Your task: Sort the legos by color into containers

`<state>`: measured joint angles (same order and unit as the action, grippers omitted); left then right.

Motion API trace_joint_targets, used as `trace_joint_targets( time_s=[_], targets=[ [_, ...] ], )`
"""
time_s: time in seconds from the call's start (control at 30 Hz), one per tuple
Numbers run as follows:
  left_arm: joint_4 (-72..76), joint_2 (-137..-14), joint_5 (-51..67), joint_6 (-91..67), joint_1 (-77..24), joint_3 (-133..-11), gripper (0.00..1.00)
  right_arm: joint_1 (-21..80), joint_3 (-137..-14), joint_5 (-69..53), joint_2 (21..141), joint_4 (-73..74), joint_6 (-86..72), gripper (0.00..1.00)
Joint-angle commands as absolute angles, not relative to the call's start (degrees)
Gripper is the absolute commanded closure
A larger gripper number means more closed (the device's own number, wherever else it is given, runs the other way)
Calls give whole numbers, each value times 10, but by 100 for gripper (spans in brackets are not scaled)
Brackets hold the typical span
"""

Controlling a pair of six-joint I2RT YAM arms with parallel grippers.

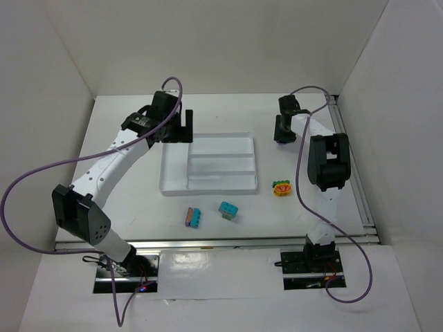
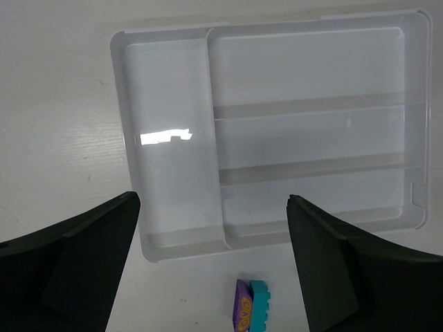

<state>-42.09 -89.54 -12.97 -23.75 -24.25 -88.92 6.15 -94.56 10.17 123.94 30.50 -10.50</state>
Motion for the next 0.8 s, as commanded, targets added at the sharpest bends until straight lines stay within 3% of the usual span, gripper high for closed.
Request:
trace_joint_targets(
  time_s=[0.0, 0.17, 0.27, 0.5, 0.77],
  targets=[
    [-428, -891, -123, -230, -243, -922, 0, 92, -936, 84, 1148, 296, -111, 86],
    [-450, -931, -141, -249, -237, -938, 0, 152, -916, 84, 1072, 295, -126, 85],
    [-455, -942, -135, -258, -226, -938, 0, 179, -905, 15, 1055, 295, -146, 83],
    [-520, -947, -184, -281, -195, -983, 0, 260, -981, -33, 1121, 274, -178, 83],
    [-500, -917, 6, -305, -78, -920, 0, 314, -1084, -8, 1233, 301, -172, 83]
  ],
)
